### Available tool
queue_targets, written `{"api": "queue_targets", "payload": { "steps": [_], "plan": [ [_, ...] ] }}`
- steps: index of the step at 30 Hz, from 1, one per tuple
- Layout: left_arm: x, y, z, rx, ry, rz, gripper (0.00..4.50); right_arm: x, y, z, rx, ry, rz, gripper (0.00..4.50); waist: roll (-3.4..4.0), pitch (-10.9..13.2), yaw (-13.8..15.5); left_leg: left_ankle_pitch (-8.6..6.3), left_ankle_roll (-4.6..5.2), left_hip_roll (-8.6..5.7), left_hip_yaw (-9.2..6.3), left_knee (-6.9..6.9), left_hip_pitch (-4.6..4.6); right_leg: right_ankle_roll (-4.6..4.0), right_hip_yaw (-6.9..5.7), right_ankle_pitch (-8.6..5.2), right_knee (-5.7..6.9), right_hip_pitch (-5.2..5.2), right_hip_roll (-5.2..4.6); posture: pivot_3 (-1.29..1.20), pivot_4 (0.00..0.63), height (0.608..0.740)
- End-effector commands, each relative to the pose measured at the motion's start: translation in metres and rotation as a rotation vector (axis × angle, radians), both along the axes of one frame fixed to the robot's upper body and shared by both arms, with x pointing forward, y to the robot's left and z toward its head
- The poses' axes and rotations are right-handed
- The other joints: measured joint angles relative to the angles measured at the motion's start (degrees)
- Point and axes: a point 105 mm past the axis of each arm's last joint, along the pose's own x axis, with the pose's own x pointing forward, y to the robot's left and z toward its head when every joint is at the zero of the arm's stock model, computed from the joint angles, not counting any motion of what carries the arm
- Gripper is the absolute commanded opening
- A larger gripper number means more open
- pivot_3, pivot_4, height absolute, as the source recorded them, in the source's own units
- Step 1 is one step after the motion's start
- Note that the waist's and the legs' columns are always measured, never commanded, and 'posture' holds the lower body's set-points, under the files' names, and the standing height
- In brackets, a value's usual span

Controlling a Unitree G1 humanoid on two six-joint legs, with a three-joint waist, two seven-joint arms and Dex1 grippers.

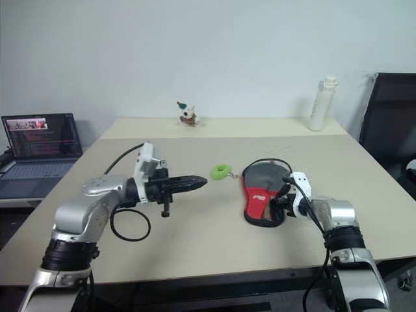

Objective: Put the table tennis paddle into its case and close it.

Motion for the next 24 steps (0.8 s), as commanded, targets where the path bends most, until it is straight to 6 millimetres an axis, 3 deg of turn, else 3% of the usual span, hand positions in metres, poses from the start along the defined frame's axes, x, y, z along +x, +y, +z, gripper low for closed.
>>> {"api": "queue_targets", "payload": {
  "steps": [1,6,11,24],
  "plan": [
    [-0.016,0.008,-0.006,0.057,0.022,-0.055,0.0,-0.011,0.043,0.005,0.092,0.029,0.164,0.03,0.01,0.0,-0.7,-0.01,0.0,0.01,0.03,-0.04,0.01,-0.06,0.03,-0.04,0.01,-0.02,0.0,0.0,0.15,0.74],
    [-0.029,0.012,-0.02,0.089,0.071,-0.073,0.0,-0.032,0.082,0.01,0.142,0.04,0.286,0.03,0.02,0.0,-0.8,-0.06,0.07,0.26,0.24,-0.12,-0.46,-0.14,0.3,-0.09,0.08,-0.66,0.24,0.0,0.15,0.74],
    [-0.036,0.008,-0.024,0.087,0.092,-0.095,0.0,-0.052,0.094,0.009,0.15,0.058,0.33,0.03,0.04,0.0,-0.6,-0.11,-0.01,0.62,0.42,-0.08,-0.83,-0.16,0.68,-0.08,0.17,-1.15,0.61,0.0,0.15,0.74],
    [-0.04,0.002,-0.031,0.085,0.116,-0.137,0.0,-0.101,0.053,0.0,0.134,0.127,0.151,0.03,0.04,0.0,1.5,-0.23,-0.1,0.64,0.79,-0.07,-0.84,-0.15,1.01,-0.09,0.02,-1.22,0.65,0.0,0.15,0.74]
  ]
}}
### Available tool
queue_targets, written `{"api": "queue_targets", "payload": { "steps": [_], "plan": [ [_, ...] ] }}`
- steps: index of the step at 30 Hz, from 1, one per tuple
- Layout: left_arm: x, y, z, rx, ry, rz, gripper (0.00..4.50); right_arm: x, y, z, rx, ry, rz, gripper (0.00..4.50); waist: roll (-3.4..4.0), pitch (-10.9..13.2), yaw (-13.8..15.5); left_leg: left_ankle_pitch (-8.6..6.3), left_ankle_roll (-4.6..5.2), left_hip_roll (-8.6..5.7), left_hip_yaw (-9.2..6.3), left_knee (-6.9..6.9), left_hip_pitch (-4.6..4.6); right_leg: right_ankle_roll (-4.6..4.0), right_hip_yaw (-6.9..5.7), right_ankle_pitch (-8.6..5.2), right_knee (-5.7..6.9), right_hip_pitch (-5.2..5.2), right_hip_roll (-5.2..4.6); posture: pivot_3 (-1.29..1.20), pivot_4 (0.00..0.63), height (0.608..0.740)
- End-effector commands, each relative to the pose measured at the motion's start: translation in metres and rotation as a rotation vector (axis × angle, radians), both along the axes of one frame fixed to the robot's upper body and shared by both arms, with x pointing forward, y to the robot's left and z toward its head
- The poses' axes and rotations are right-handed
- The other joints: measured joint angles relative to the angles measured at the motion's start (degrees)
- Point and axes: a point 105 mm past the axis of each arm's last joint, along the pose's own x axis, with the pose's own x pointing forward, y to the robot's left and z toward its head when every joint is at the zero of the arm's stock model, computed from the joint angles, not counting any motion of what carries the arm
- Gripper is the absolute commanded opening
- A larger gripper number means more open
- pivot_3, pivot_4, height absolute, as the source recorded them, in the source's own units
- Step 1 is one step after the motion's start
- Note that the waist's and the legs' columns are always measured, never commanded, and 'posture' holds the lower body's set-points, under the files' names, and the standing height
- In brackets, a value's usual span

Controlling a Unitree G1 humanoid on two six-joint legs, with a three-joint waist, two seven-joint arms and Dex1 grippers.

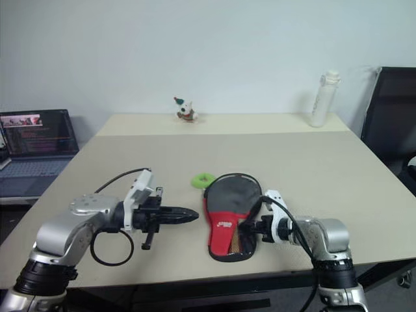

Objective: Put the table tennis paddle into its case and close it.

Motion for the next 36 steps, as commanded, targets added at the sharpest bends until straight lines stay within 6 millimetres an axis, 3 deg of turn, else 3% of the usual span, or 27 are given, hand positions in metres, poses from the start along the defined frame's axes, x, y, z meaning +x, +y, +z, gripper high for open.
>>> {"api": "queue_targets", "payload": {
  "steps": [1,6,15,21,29,34,36],
  "plan": [
    [-0.004,-0.005,0.007,-0.015,-0.031,-0.043,0.0,-0.016,-0.007,0.003,0.009,0.012,-0.029,0.03,0.0,0.0,0.2,0.0,0.0,0.0,0.02,0.0,0.0,0.0,0.02,0.0,0.0,-0.01,0.0,0.0,0.15,0.74],
    [-0.002,-0.006,0.005,-0.014,-0.03,-0.05,0.0,-0.025,-0.015,0.001,-0.001,0.024,-0.059,0.03,0.0,0.0,0.7,-0.01,-0.01,0.0,0.08,0.02,0.01,0.0,0.05,0.0,-0.01,0.0,0.0,0.0,0.15,0.74],
    [-0.001,-0.009,0.004,-0.017,-0.033,-0.057,0.0,-0.022,-0.019,-0.001,-0.025,0.027,-0.084,0.03,0.0,0.0,0.9,-0.01,0.0,-0.01,0.17,0.03,0.03,0.01,0.06,0.0,-0.03,0.0,0.0,0.0,0.15,0.74],
    [-0.002,-0.007,0.002,-0.019,-0.033,-0.035,0.0,-0.023,-0.034,0.001,-0.101,-0.01,-0.099,1.78,-0.02,0.0,0.9,-0.01,0.0,-0.01,0.19,0.05,0.03,0.02,0.06,0.01,-0.03,0.0,0.0,0.0,0.15,0.74],
    [0.006,-0.002,0.004,-0.057,-0.053,0.063,0.0,-0.047,-0.016,0.035,-0.265,-0.319,0.248,4.47,-0.02,0.0,0.9,-0.02,0.01,-0.02,0.25,0.07,0.04,0.06,0.05,0.03,-0.08,0.0,0.0,0.0,0.15,0.74],
    [0.02,0.008,0.005,-0.064,-0.05,0.17,0.0,-0.03,0.002,0.086,-0.131,-0.52,0.312,4.47,-0.03,0.0,0.4,-0.03,0.01,0.05,0.31,0.1,0.1,0.11,0.08,0.06,-0.07,0.0,0.08,0.0,0.15,0.74],
    [0.028,0.014,0.004,-0.046,-0.056,0.216,0.0,-0.015,0.013,0.093,-0.093,-0.556,0.286,4.47,-0.04,0.0,0.4,-0.02,0.01,0.08,0.3,0.1,0.11,0.1,0.08,0.06,-0.06,0.01,0.12,0.0,0.15,0.74]
  ]
}}
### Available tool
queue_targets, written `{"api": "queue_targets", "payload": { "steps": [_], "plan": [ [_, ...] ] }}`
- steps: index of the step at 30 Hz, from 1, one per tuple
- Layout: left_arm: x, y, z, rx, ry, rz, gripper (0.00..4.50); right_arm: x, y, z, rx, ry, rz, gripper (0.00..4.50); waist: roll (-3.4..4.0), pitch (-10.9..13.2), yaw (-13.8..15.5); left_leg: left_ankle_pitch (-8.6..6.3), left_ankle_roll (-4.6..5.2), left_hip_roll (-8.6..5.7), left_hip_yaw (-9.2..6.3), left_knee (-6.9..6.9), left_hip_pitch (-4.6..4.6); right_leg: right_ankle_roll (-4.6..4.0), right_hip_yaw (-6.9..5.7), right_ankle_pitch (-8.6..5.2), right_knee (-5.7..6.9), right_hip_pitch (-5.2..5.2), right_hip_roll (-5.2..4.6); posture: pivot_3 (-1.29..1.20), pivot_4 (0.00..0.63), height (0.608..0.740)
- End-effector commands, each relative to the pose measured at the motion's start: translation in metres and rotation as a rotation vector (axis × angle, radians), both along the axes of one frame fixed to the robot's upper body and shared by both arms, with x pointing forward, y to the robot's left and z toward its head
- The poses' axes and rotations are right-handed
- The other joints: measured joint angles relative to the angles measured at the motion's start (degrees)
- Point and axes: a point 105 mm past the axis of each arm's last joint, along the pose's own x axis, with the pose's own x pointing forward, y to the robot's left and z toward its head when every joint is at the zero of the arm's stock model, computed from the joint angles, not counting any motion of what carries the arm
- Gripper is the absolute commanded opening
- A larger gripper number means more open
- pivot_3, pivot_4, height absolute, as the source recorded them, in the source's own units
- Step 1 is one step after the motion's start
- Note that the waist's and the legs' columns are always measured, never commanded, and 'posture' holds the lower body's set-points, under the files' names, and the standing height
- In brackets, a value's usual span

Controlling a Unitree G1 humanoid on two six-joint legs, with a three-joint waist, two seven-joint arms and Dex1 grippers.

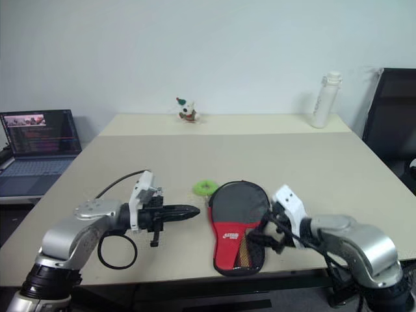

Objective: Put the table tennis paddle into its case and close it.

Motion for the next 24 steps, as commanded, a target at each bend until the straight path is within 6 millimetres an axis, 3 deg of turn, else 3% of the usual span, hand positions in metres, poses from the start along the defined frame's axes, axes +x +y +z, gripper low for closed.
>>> {"api": "queue_targets", "payload": {
  "steps": [1,4,7,14,15,18,24],
  "plan": [
    [0.016,0.012,0.01,0.013,-0.055,0.09,0.0,0.023,0.019,0.017,0.087,-0.08,-0.003,4.47,0.0,0.0,0.1,0.0,0.0,0.01,0.0,0.0,0.01,0.0,0.0,0.0,0.01,0.0,0.02,0.0,0.15,0.74],
    [0.035,0.019,0.002,0.067,-0.083,0.192,0.54,0.053,0.039,0.003,0.085,-0.091,-0.062,4.5,-0.03,0.0,0.2,0.0,0.0,0.01,0.02,0.0,0.0,-0.01,0.02,0.01,-0.01,0.0,0.02,0.0,0.15,0.74],
    [0.048,0.02,-0.003,0.094,-0.096,0.252,1.65,0.067,0.051,-0.013,0.052,-0.104,-0.099,4.5,-0.03,0.0,0.4,-0.01,-0.01,0.0,0.06,-0.01,-0.1,-0.03,0.06,0.02,-0.03,-0.09,0.01,0.0,0.15,0.74],
    [0.09,0.02,-0.008,0.12,-0.129,0.437,4.28,0.052,0.055,-0.033,0.059,-0.071,-0.114,4.5,-0.07,0.0,1.2,-0.02,-0.03,-0.03,0.08,0.04,-0.34,-0.05,0.05,0.06,0.04,-0.31,-0.05,0.0,0.15,0.74],
    [0.096,0.02,-0.009,0.118,-0.124,0.464,4.48,0.05,0.054,-0.034,0.06,-0.065,-0.12,4.5,-0.07,0.0,1.1,-0.02,-0.03,-0.03,0.08,0.05,-0.32,-0.04,0.03,0.05,0.06,-0.31,-0.05,0.0,0.15,0.74],
    [0.118,0.016,-0.016,0.093,-0.064,0.531,4.48,0.049,0.053,-0.039,0.053,-0.051,-0.144,4.5,-0.07,0.0,0.9,-0.02,-0.03,-0.03,0.09,0.1,-0.23,-0.02,0.05,0.07,0.12,-0.25,-0.04,0.0,0.15,0.74],
    [0.139,0.006,-0.046,0.095,0.108,0.576,4.48,0.053,0.054,-0.038,0.053,-0.055,-0.178,4.5,-0.07,0.0,0.4,-0.02,-0.02,-0.03,0.14,0.09,-0.21,-0.01,0.05,0.09,0.1,-0.24,0.02,0.0,0.15,0.74]
  ]
}}
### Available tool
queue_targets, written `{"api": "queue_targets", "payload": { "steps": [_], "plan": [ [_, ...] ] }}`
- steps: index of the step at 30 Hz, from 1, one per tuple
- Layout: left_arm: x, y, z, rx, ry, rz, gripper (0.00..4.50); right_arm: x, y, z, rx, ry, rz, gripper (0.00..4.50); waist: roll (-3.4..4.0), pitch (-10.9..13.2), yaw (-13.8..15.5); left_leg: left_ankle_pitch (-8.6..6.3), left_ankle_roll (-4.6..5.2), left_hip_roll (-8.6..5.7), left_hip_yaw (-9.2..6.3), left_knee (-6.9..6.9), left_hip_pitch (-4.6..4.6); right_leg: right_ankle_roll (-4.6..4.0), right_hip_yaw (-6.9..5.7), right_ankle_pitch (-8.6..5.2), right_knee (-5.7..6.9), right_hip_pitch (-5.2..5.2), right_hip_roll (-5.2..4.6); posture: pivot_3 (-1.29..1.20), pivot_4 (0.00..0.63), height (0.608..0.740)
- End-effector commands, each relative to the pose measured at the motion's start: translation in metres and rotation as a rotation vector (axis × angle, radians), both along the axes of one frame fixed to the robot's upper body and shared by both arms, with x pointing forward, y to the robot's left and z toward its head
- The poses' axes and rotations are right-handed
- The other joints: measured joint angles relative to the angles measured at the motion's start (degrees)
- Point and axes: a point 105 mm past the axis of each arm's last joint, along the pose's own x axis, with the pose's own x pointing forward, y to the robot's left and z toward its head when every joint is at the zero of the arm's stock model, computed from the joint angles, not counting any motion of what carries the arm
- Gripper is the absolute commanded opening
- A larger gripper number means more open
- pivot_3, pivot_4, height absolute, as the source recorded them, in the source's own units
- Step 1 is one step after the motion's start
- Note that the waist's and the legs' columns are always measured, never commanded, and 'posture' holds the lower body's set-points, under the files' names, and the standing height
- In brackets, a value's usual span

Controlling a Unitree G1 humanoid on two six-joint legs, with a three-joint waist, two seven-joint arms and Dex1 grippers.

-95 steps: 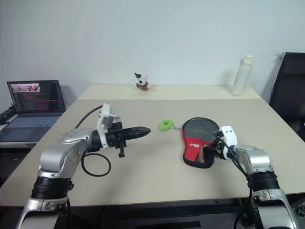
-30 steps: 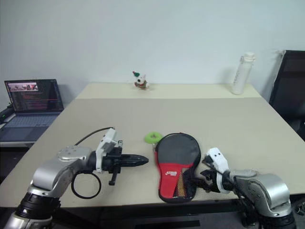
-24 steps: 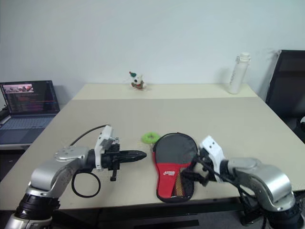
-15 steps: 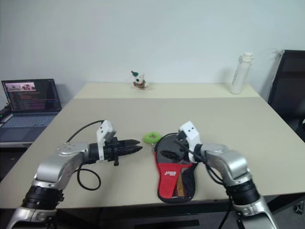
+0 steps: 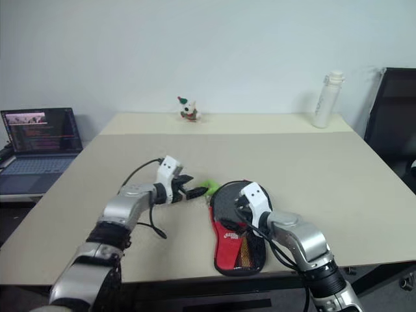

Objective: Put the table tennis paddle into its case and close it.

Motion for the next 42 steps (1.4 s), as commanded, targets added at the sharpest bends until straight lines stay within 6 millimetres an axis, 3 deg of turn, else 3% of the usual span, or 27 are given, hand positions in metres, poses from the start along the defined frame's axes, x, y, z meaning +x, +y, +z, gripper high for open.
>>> {"api": "queue_targets", "payload": {
  "steps": [1,9,10,12,19,23,27,30,35,42],
  "plan": [
    [0.011,0.002,-0.006,0.005,0.032,0.046,4.48,0.002,0.004,0.015,0.025,-0.054,-0.01,4.5,0.0,0.0,-0.1,0.0,0.0,0.0,0.01,-0.01,0.0,0.0,0.01,0.0,-0.01,-0.01,0.0,0.0,0.15,0.74],
    [0.013,0.002,-0.025,0.021,0.091,0.069,4.48,0.004,0.0,0.016,0.01,-0.068,-0.041,4.5,-0.04,0.0,0.1,0.0,0.0,0.0,0.0,0.02,0.11,0.04,0.02,0.02,0.07,0.09,0.0,0.0,0.15,0.74],
    [0.013,0.001,-0.025,0.019,0.091,0.066,4.31,0.004,0.0,0.016,0.009,-0.07,-0.043,4.5,-0.04,0.0,0.1,0.0,0.0,0.0,0.0,0.02,0.13,0.04,0.02,0.02,0.09,0.1,0.0,0.0,0.15,0.74],
    [0.011,0.001,-0.028,0.012,0.098,0.06,3.9,0.004,0.0,0.017,0.011,-0.073,-0.045,4.5,-0.04,0.0,0.0,0.0,-0.01,0.0,0.0,0.03,0.14,0.04,0.02,0.02,0.11,0.1,0.0,0.0,0.15,0.74],
    [0.009,0.004,-0.032,-0.008,0.11,0.067,1.35,0.017,0.009,0.03,0.047,-0.106,-0.052,4.5,-0.04,0.0,0.1,0.0,0.0,-0.01,0.0,0.03,0.08,0.03,0.02,0.02,0.04,0.1,0.0,0.0,0.15,0.74],
    [0.01,0.003,-0.03,-0.02,0.102,0.07,0.08,0.024,0.017,0.024,0.038,-0.096,-0.047,4.5,-0.06,-0.1,0.0,0.0,0.0,0.0,0.0,0.03,0.14,0.04,0.01,0.02,0.11,0.1,0.0,0.0,0.15,0.74],
    [0.016,-0.003,-0.018,-0.018,0.062,0.081,0.06,0.024,0.017,-0.001,-0.023,-0.035,-0.041,4.5,-0.07,-0.1,0.1,0.0,0.0,0.0,0.0,0.04,0.14,0.03,0.02,0.02,0.12,0.11,0.0,0.0,0.15,0.74],
    [0.028,-0.006,-0.001,0.047,-0.023,0.138,0.06,0.012,0.011,-0.023,-0.072,0.035,-0.01,4.5,-0.1,-0.1,0.1,0.0,0.0,-0.01,-0.01,0.06,0.13,0.04,0.02,0.03,0.12,0.11,-0.01,0.0,0.15,0.74],
    [0.043,-0.012,0.023,0.116,-0.136,0.229,0.06,-0.007,0.007,-0.041,-0.122,0.103,0.04,4.5,-0.14,-0.1,0.0,0.0,0.0,-0.01,-0.04,0.1,0.17,0.13,-0.01,0.07,0.09,0.2,0.0,0.0,0.15,0.74],
    [0.049,-0.047,0.044,0.193,-0.258,0.207,0.06,-0.036,0.008,-0.063,-0.169,0.182,0.099,4.5,-0.18,-0.1,0.1,0.0,-0.01,-0.01,-0.03,0.1,0.18,0.16,-0.01,0.09,0.02,0.24,0.0,0.0,0.15,0.74]
  ]
}}
